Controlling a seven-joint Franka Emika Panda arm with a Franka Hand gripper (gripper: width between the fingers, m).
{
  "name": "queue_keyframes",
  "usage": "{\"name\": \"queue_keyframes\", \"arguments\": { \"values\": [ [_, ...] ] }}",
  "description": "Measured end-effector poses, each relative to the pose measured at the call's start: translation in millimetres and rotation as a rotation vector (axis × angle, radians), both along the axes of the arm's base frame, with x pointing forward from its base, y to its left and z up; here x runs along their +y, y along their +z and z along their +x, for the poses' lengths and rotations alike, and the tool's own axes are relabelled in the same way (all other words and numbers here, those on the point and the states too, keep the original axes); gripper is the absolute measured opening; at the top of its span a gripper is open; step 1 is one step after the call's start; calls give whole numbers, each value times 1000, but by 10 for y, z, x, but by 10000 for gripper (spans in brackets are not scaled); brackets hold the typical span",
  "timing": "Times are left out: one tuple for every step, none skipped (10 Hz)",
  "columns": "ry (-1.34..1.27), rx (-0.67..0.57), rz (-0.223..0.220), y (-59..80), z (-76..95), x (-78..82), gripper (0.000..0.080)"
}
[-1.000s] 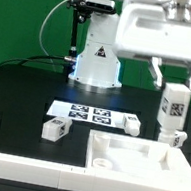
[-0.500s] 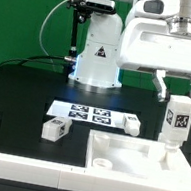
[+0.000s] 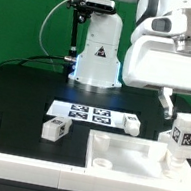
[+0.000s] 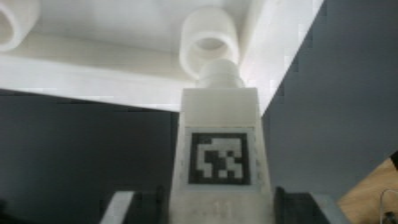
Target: Assemble one leg
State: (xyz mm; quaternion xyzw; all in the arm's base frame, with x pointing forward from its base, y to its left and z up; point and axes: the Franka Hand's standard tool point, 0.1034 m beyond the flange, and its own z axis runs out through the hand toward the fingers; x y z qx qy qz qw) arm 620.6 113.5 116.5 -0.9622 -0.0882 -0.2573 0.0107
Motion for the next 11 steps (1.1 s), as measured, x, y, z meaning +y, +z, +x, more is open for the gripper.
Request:
{"name": "queue_keyframes", "arguments": {
  "values": [
    [0,3,-1,-18,-6,-7,284],
    [1,5,-2,-32,-10,-8,284],
    [3,9,-5,-59,-18,-15,284],
    [3,11,-7,-77,-21,-24,284],
    [4,13,-9,-93,-15,-37,284],
    [5,13,-11,-107,-5,-46,284],
    [8,8,-13,-120,16,-53,284],
    [9,10,-15,-174,9,-48,284],
    [10,12,-16,-220,4,-47,284],
    [10,17,-17,-266,-9,-49,284],
    [11,17,-18,-285,-14,-46,284]
  ]
}}
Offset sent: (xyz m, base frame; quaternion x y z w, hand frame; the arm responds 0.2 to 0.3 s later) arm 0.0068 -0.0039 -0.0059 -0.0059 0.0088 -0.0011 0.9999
